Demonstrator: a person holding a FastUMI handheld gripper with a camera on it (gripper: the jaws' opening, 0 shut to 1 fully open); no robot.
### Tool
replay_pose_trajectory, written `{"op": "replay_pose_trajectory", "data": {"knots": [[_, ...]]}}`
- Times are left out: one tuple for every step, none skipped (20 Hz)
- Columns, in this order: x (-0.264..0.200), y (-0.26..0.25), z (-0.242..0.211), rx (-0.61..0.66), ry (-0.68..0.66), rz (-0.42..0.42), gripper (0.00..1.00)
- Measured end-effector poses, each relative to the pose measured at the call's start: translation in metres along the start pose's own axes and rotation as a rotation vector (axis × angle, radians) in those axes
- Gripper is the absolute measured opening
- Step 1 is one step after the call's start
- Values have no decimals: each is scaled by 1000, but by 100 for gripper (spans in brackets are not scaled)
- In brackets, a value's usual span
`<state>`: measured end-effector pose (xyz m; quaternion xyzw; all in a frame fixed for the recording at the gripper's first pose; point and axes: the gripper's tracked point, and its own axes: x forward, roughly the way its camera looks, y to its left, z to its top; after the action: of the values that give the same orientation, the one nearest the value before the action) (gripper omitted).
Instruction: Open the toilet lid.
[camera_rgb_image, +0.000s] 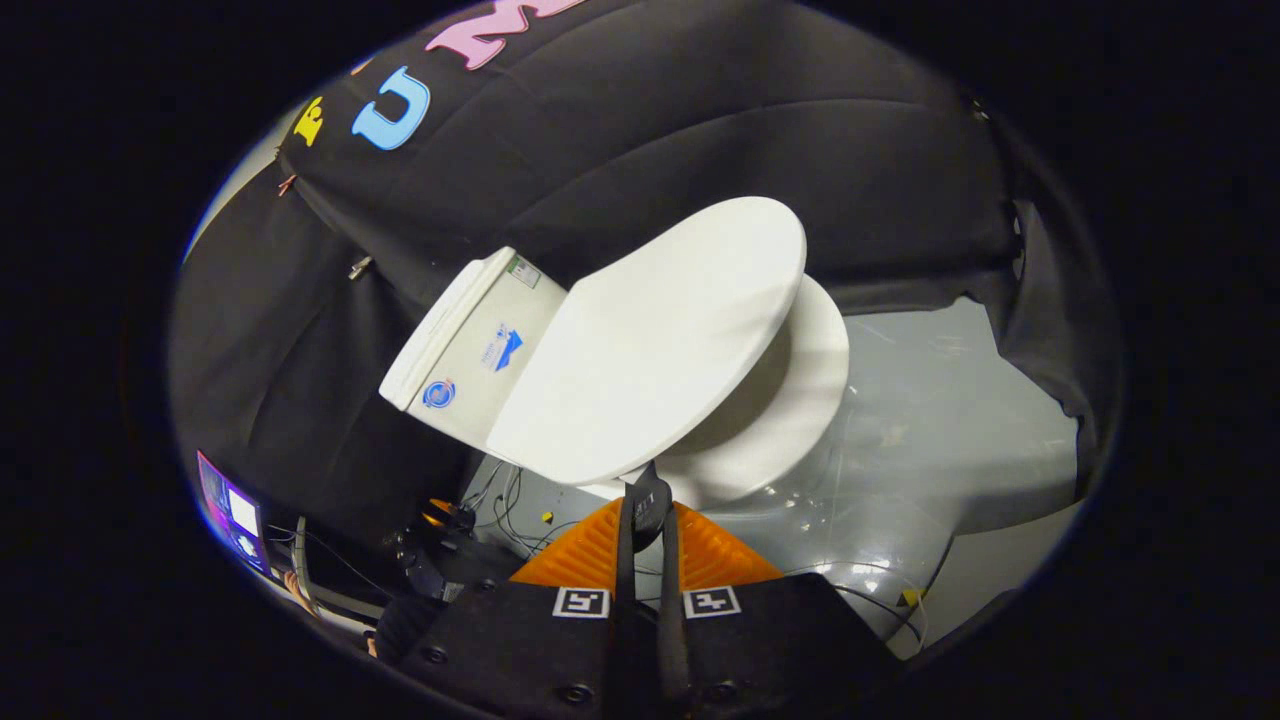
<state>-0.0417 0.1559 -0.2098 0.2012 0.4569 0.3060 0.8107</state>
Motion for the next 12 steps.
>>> {"op": "replay_pose_trajectory", "data": {"knots": [[-5,9,6,6,-20,14,13],[-9,19,13,5,-40,29,13],[-12,29,19,-8,-63,39,12],[-15,37,25,-26,-83,44,12],[-19,48,31,-38,-102,49,12],[-21,59,37,-47,-120,58,12],[-23,73,41,-52,-136,72,12],[-25,88,47,-59,-149,85,12],[-26,102,53,-72,-160,93,12],[-26,112,57,-97,-161,84,13],[-28,120,62,-122,-170,72,13],[-30,131,65,-157,-174,58,13]]}}
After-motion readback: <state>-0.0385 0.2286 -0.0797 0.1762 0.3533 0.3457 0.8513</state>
